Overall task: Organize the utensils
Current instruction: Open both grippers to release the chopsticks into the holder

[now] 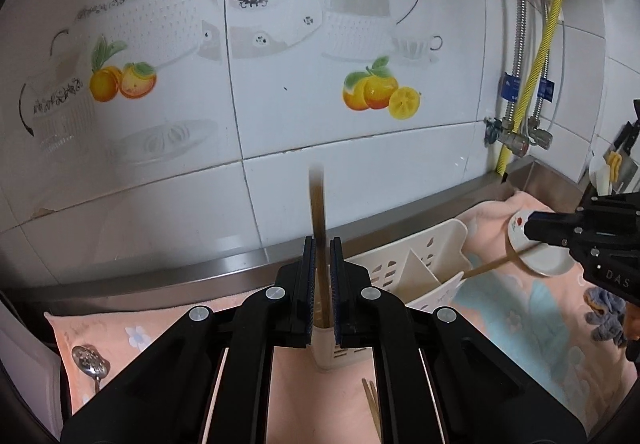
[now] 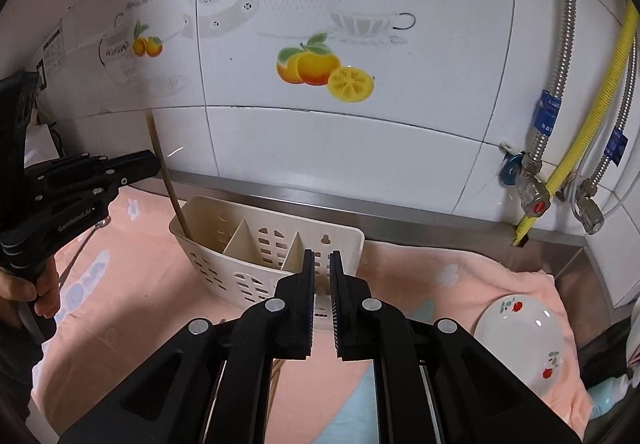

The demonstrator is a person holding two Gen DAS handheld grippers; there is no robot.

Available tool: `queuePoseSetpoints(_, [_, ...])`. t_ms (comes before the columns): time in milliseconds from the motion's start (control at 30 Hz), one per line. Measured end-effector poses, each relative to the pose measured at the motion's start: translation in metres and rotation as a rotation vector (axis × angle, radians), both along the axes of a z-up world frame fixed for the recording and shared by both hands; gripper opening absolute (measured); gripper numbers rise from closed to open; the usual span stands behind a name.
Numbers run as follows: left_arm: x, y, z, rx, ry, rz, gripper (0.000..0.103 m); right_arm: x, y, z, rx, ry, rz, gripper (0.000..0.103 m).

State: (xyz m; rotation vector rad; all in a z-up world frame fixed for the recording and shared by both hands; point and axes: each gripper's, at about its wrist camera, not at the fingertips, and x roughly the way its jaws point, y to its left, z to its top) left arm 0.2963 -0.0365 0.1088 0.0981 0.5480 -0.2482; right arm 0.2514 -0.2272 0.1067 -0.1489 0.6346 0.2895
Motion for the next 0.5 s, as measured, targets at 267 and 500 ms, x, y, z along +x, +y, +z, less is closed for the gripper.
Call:
queuePoseSetpoints(267, [-0.021,0.007,0.007,0.002,-0.031,0.008,0.037,-0.025,-0.003,0.014,-0.013,-0.065,-0.013,0.022])
queuePoseSetpoints(500, [-0.062,0.015,0.009,-0.001,-0.067,0.014,0.061,-0.072,-0.011,0.022,0.003,-0.129,-0.020,0.027])
